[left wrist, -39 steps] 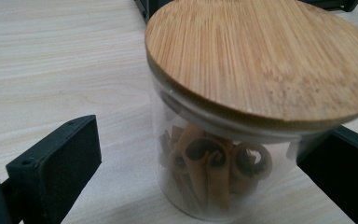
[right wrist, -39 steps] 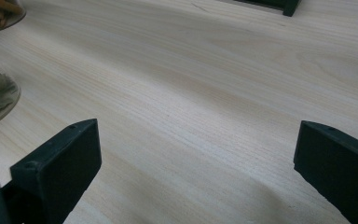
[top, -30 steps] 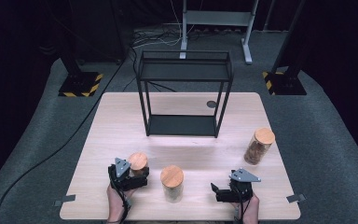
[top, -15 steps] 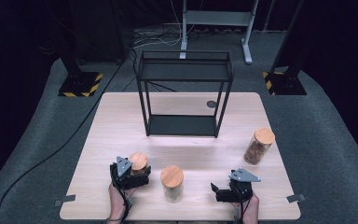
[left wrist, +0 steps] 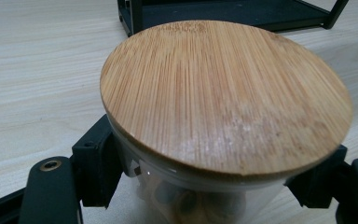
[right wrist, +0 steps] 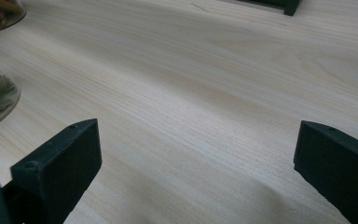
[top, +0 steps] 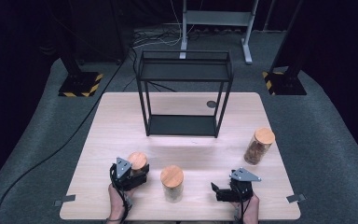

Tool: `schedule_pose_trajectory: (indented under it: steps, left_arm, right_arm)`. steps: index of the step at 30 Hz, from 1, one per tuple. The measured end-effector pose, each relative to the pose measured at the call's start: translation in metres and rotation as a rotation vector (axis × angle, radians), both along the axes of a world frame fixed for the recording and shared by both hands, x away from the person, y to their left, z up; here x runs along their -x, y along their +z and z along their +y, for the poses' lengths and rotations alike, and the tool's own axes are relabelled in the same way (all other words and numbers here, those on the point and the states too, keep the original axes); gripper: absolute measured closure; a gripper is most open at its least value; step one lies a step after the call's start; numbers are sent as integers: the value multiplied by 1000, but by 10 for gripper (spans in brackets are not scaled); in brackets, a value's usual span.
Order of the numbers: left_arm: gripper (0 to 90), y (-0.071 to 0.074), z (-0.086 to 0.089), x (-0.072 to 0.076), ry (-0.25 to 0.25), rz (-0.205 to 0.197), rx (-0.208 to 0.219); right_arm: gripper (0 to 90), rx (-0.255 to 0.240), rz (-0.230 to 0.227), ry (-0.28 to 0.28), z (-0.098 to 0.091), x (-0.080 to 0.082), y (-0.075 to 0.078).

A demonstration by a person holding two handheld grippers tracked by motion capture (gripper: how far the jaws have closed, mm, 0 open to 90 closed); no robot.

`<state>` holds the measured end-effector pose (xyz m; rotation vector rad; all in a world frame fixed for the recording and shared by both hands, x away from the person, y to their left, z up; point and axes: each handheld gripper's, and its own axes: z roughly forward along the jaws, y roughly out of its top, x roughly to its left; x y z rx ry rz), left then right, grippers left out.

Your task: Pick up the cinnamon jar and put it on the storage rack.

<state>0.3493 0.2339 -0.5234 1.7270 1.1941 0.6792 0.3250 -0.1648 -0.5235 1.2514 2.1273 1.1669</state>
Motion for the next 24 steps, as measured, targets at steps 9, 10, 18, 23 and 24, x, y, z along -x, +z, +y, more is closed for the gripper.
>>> schedule_pose_trajectory:
  steps: [9, 10, 18, 23, 24]
  left_arm:
    - [250, 0, 0, 1, -18, -7, -9]
    - [250, 0, 0, 1, -21, -7, -9]
    - [252, 2, 1, 2, -40, -20, 2]
    - [252, 4, 4, 2, -45, -19, 0]
    - [252, 4, 4, 2, -45, -19, 0]
  right_arm:
    - [3, -5, 6, -5, -1, -1, 0]
    - [4, -6, 6, -6, -1, -1, 0]
    - [5, -7, 10, -2, -1, -1, 0]
    - [4, -6, 9, 0, -1, -1, 0]
    - [4, -6, 9, 1, 0, -1, 0]
